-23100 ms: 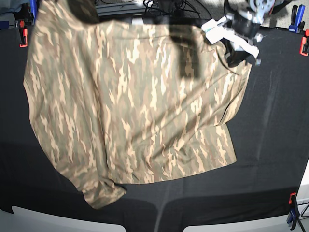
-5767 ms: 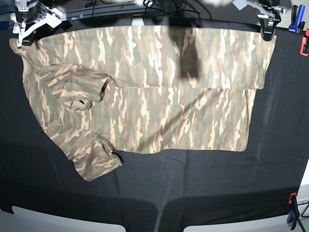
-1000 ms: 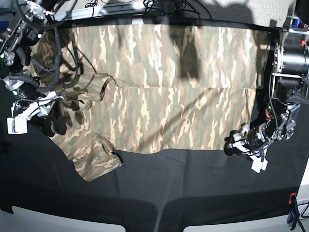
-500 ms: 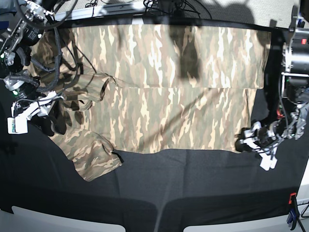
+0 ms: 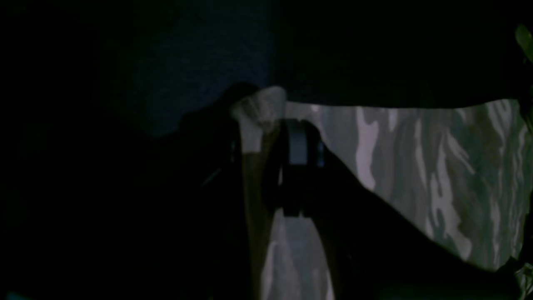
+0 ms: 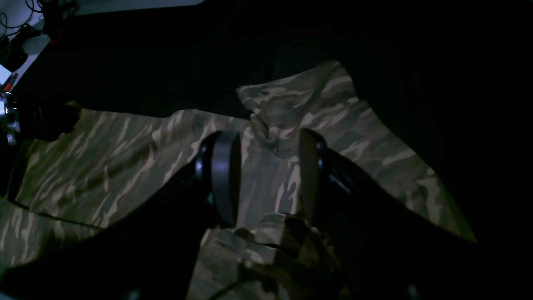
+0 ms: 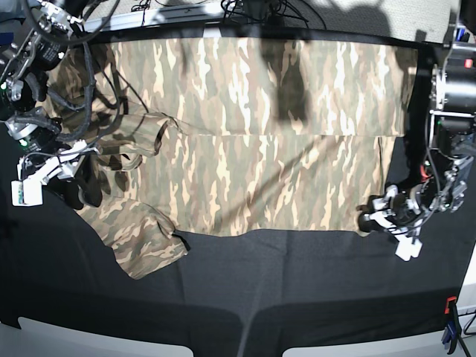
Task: Layout the t-shirt on the table in an organized manner, then fold the t-shirt properly
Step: 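Move both grippers down to the shirt's hem corners, then grasp the hem corners of the camouflage shirt with both grippers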
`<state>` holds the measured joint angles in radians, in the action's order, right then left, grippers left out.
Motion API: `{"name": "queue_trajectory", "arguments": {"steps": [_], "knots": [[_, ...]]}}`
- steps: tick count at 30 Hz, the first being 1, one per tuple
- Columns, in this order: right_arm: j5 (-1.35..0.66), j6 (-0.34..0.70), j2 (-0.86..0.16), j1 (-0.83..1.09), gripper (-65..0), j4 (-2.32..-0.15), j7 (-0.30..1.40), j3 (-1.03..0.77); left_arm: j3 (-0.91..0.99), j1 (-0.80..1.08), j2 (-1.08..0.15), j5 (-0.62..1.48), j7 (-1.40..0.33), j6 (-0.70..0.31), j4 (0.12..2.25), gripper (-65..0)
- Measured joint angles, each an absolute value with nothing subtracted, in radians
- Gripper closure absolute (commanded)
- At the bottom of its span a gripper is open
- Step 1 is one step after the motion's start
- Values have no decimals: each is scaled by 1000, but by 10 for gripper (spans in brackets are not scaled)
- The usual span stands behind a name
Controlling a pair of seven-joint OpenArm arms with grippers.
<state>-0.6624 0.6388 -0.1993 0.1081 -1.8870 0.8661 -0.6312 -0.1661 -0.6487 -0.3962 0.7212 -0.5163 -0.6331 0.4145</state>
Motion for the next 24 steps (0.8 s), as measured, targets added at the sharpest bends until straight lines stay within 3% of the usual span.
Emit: {"name": "queue_trajectory", "arguments": {"steps": [2,4,9,11,14,24], "knots": [[-662,639,-199,108,-225,-1887,866,-631,-166,-649,-396,720,-503,-633,414,-107],[-662,639,-199,108,-225,-1887,866,-631,-166,-648,-396,719,-493,-633,414,0],[-353,611,-203,109,-225,-1886,667,-630,-166,-648,-396,714,-493,-633,414,0],[-307,550,-228,96,-225,-1864,634,-629,-166,-648,-396,715,-494,-633,414,0],[-297,537,-289,28,-225,-1776,659,-627,-166,-649,-396,720,-494,-632,414,0],[-263,533,-460,-307,-225,-1121,706,-430,-167,-647,-395,719,-489,-632,414,0]]}}
